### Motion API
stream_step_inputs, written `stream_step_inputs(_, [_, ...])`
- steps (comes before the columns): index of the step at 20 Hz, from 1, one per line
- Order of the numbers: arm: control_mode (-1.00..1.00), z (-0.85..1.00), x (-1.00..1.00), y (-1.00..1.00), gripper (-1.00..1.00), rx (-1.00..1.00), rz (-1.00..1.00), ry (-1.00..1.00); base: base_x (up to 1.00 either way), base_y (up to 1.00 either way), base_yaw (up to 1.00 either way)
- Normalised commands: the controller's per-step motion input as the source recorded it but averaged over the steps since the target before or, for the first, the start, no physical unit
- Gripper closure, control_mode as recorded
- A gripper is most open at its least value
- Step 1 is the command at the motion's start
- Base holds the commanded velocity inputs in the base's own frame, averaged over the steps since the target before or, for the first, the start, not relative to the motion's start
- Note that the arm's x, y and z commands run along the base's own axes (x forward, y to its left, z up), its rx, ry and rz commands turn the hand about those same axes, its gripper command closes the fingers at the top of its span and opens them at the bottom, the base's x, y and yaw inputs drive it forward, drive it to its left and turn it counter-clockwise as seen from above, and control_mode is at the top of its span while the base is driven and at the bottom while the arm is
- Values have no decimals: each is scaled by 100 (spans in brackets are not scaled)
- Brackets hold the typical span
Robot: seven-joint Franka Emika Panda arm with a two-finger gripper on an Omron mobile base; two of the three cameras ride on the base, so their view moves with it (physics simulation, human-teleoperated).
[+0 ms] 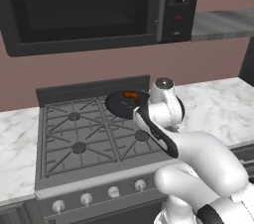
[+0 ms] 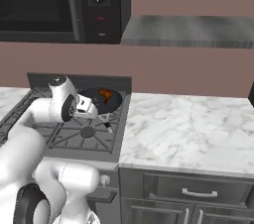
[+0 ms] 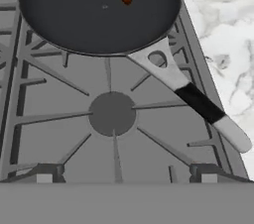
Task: Take the chicken drumsticks from the pan and place one on each plate on the dining counter.
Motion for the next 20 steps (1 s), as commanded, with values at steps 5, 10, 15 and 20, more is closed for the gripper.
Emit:
stream_step_inputs(5, [-100, 16, 57, -18, -100, 10, 2, -3, 0, 0, 0])
stream_step_inputs(10, [-100, 2, 65, -1, -100, 1, 1, -11, 0, 0, 0])
stream_step_inputs(15, [-100, -1, 56, 3, -100, 0, 11, -17, 0, 0, 0])
stream_step_inputs(20, [-100, 0, 57, 1, -100, 0, 8, -1, 0, 0, 0])
